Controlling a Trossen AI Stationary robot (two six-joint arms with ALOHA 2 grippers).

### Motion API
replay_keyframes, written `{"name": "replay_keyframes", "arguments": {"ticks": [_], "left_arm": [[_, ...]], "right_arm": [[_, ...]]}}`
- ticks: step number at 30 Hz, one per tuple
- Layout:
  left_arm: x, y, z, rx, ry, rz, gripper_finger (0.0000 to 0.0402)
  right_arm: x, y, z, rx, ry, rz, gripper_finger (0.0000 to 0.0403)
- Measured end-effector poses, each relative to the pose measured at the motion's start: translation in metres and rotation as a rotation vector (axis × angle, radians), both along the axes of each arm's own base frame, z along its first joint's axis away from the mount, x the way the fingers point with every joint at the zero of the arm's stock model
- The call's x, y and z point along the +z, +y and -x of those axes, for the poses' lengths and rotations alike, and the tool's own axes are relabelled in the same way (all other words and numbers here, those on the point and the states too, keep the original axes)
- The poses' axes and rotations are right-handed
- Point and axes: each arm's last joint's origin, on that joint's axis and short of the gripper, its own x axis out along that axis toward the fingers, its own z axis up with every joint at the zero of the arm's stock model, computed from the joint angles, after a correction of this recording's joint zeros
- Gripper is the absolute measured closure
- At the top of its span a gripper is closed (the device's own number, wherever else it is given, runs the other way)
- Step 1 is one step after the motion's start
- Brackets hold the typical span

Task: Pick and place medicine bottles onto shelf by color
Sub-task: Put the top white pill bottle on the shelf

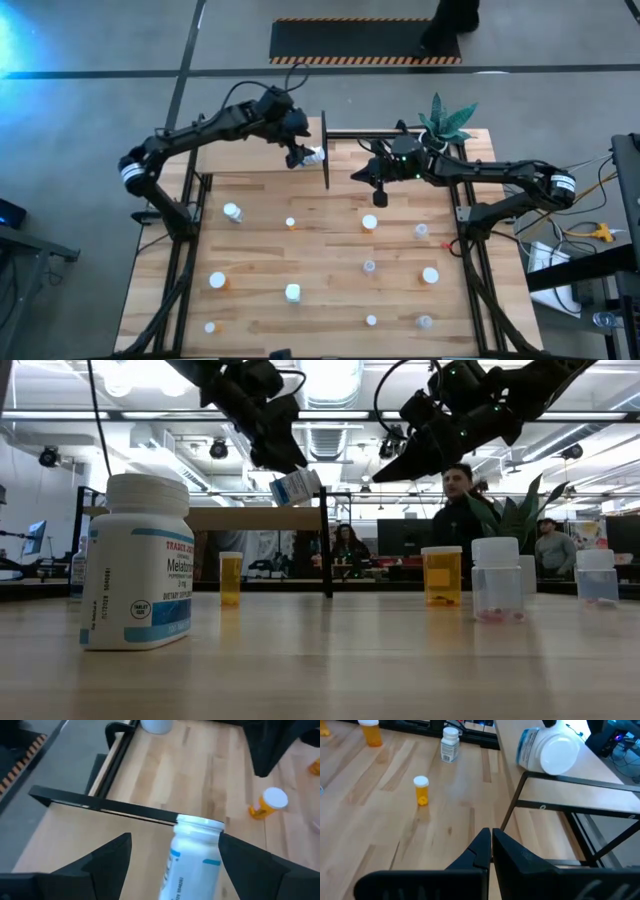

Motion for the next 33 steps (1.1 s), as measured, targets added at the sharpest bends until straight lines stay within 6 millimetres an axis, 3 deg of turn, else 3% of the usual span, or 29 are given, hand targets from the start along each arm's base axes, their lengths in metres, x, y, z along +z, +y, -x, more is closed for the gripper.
{"name": "replay_keyframes", "arguments": {"ticks": [18, 23, 30, 33], "left_arm": [[-0.019, -0.003, -0.006, -0.095, 0.088, -0.003, 0.0125], [-0.025, -0.004, -0.005, -0.117, 0.110, -0.014, 0.0173], [-0.025, -0.003, -0.006, -0.143, 0.085, -0.045, 0.0282], [-0.022, -0.001, -0.003, -0.139, 0.043, -0.076, 0.0288]], "right_arm": [[-0.003, 0.000, 0.001, 0.000, 0.005, -0.003, 0.0394], [-0.003, 0.000, 0.001, -0.001, 0.005, -0.004, 0.0394], [-0.002, 0.000, 0.001, -0.003, 0.005, -0.009, 0.0394], [-0.002, 0.000, 0.001, -0.005, 0.004, -0.012, 0.0394]]}}
